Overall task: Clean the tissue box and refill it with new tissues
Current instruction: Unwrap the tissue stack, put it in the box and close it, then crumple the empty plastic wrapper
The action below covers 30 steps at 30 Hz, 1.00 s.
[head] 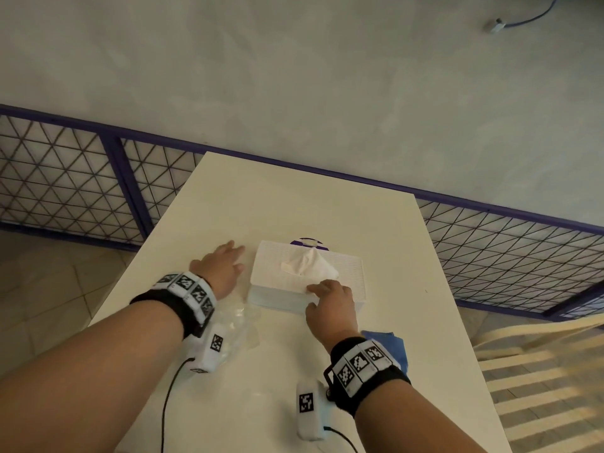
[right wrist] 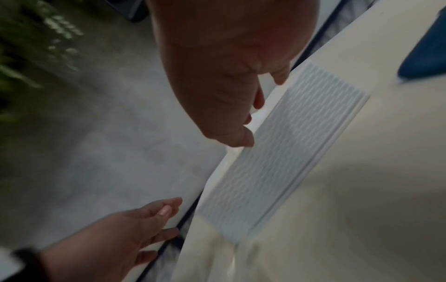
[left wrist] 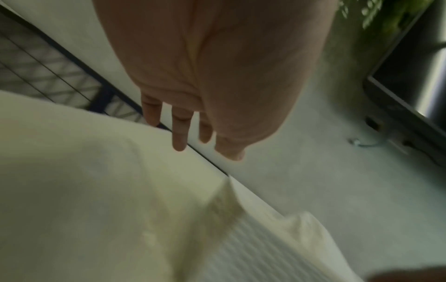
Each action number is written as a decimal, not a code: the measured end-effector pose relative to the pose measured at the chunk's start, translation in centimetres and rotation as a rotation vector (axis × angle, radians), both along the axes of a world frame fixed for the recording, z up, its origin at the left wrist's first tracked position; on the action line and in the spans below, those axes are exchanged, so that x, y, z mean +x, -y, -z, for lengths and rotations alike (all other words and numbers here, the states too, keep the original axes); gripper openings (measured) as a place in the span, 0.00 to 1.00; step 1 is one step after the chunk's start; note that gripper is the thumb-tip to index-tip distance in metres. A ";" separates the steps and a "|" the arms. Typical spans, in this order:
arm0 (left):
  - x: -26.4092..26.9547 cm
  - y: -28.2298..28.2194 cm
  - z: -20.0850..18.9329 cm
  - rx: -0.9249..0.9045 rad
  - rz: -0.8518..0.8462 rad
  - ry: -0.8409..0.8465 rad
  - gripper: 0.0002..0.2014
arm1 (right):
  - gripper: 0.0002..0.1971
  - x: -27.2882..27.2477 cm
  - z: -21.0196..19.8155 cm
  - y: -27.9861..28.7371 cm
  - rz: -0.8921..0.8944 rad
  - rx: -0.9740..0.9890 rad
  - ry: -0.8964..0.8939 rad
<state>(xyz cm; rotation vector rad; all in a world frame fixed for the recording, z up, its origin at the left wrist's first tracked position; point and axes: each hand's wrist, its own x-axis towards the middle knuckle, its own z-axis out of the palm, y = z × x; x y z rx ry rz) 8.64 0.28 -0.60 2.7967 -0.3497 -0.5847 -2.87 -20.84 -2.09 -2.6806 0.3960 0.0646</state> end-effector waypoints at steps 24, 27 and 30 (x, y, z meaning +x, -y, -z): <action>-10.9 -12.2 2.7 -0.312 -0.365 -0.433 0.23 | 0.24 1.8 1.0 -12.4 -0.274 0.133 -0.269; -11.5 -10.0 3.8 -0.519 -0.529 -0.301 0.52 | 0.34 2.5 1.1 -12.8 -0.272 0.254 -0.412; -11.3 -7.5 3.9 -0.258 -0.334 0.023 0.57 | 0.37 3.1 1.0 -12.4 -0.239 0.203 -0.382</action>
